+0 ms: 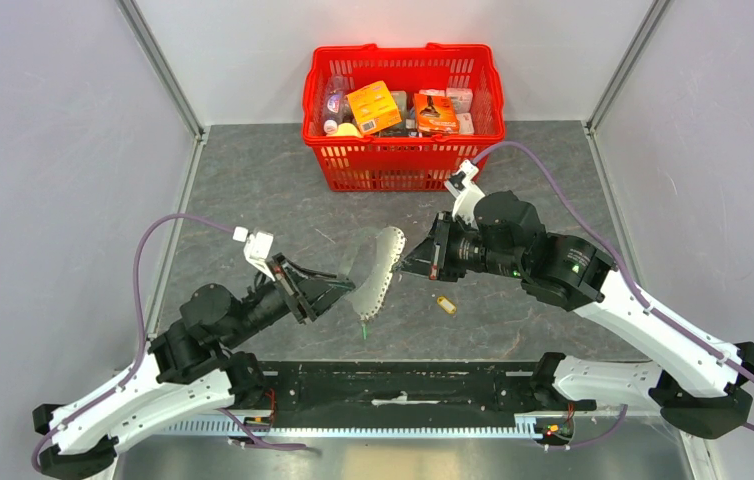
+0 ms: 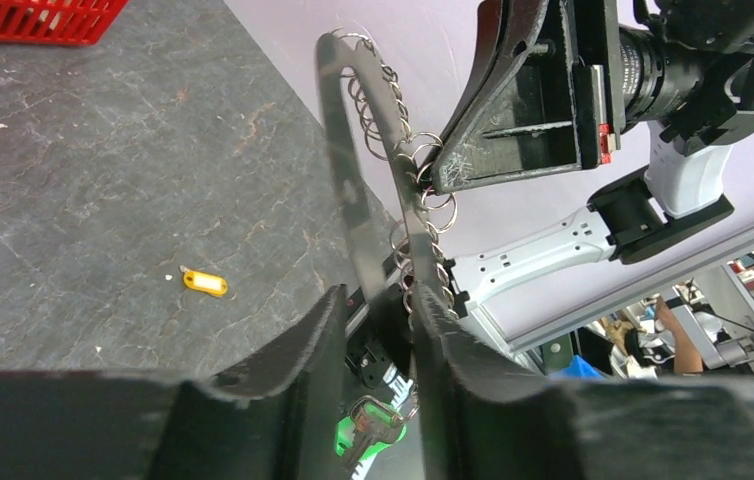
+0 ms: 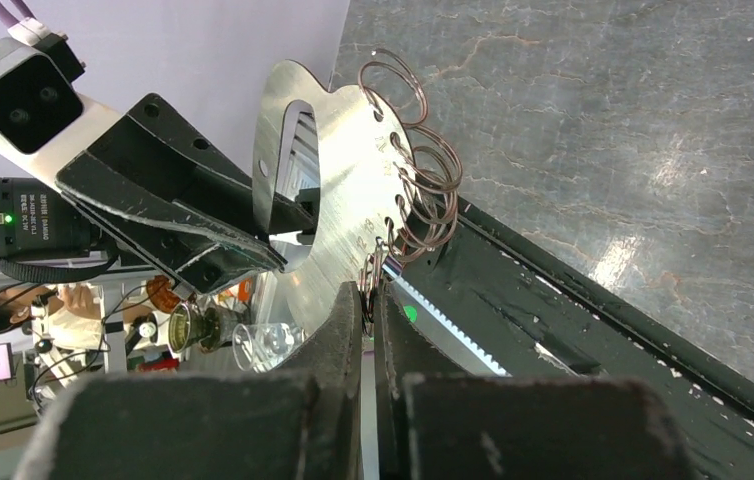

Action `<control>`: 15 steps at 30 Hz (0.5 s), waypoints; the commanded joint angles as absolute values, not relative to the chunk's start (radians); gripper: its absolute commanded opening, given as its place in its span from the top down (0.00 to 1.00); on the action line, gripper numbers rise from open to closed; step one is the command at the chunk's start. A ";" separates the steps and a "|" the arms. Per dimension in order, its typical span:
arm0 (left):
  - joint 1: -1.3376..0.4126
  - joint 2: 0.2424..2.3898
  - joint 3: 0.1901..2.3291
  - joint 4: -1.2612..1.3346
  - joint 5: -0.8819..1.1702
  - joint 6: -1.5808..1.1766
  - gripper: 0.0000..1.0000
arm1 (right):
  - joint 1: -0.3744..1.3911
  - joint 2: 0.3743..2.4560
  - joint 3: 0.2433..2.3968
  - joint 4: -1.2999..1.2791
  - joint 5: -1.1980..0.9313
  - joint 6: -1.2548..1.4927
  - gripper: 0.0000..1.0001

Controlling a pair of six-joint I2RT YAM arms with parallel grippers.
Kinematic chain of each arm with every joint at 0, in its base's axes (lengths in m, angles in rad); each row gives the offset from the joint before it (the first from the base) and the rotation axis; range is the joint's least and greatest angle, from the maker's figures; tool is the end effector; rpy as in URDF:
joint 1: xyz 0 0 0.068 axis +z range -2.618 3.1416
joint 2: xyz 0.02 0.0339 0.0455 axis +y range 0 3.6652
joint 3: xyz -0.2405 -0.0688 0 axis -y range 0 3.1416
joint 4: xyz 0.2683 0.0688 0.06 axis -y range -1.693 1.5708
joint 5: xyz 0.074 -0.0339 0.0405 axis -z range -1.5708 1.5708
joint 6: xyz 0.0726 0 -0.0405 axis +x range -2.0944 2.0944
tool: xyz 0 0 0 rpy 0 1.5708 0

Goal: Put the keys on the keyring

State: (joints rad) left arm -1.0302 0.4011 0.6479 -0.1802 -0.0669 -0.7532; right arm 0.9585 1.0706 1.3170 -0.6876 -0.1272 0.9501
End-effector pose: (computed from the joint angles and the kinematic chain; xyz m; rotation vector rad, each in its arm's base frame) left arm 0.1021 -0.1606 0.3409 0.1713 1.6609 -1.3528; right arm 0.1547 0.2363 0.3858 -0.1015 2.2771 1.2614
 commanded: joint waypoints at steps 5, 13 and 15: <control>-1.034 0.431 0.653 -0.114 -0.066 -0.774 0.98 | 0.962 1.053 1.321 -0.617 -0.173 0.926 0.97; -1.035 0.429 0.655 -0.119 -0.084 -0.865 0.98 | 0.962 1.029 1.288 -0.625 -0.170 0.888 0.80; -1.035 0.426 0.652 -0.131 -0.103 -0.899 0.98 | 0.962 1.014 1.284 -0.647 -0.152 0.867 0.60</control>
State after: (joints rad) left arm -1.0302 0.4210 0.6479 -0.1337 -0.0692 -0.8165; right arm 0.9585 1.0607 1.2919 -0.6876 -0.1421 0.9016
